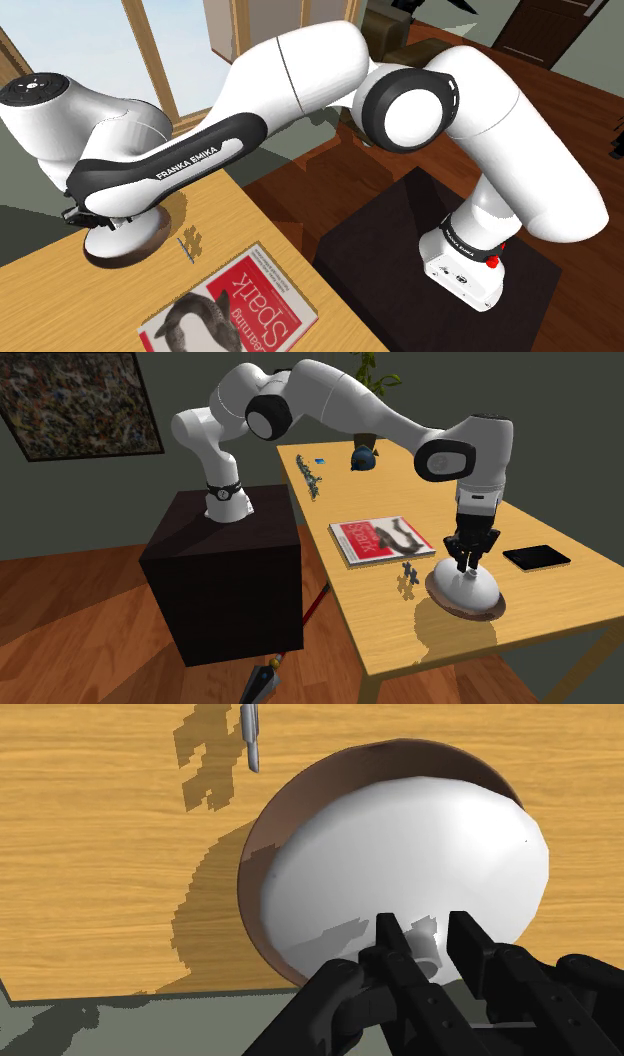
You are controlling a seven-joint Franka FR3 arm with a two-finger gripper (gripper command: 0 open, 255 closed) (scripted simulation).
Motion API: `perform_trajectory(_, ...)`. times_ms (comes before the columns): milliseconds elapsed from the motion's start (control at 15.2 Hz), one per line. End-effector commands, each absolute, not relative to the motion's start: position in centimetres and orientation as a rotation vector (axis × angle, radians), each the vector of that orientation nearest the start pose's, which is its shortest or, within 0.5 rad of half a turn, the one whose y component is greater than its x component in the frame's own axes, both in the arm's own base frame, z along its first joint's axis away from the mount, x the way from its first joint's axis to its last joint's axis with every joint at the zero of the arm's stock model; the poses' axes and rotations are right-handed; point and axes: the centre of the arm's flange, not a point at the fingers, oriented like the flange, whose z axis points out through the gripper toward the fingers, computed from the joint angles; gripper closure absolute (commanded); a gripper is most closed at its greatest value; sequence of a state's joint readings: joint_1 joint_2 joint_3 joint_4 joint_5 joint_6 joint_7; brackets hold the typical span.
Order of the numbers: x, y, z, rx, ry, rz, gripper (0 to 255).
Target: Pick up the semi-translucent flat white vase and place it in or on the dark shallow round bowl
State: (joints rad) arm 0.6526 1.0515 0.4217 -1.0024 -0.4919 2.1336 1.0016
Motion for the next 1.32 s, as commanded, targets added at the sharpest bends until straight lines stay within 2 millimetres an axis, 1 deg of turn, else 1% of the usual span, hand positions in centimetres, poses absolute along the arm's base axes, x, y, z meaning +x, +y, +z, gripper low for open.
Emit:
perform_trajectory(0, 50.5, 61.6, 24.8, -3.045, -0.123, -0.229, 255)
perform_trajectory(66, 50.5, 61.6, 24.8, -3.045, -0.123, -0.229, 255)
perform_trajectory(132, 50.5, 61.6, 24.8, -3.045, -0.123, -0.229, 0)
perform_trajectory(462, 50.5, 61.6, 24.8, -3.045, -0.123, -0.229, 0)
perform_trajectory(660, 49.9, 61.3, 28.7, -3.045, -0.123, -0.229, 0)
perform_trajectory(726, 49.7, 61.2, 29.8, -3.045, -0.123, -0.229, 0)
perform_trajectory(1254, 49.7, 61.2, 29.7, -3.045, -0.123, -0.229, 0)
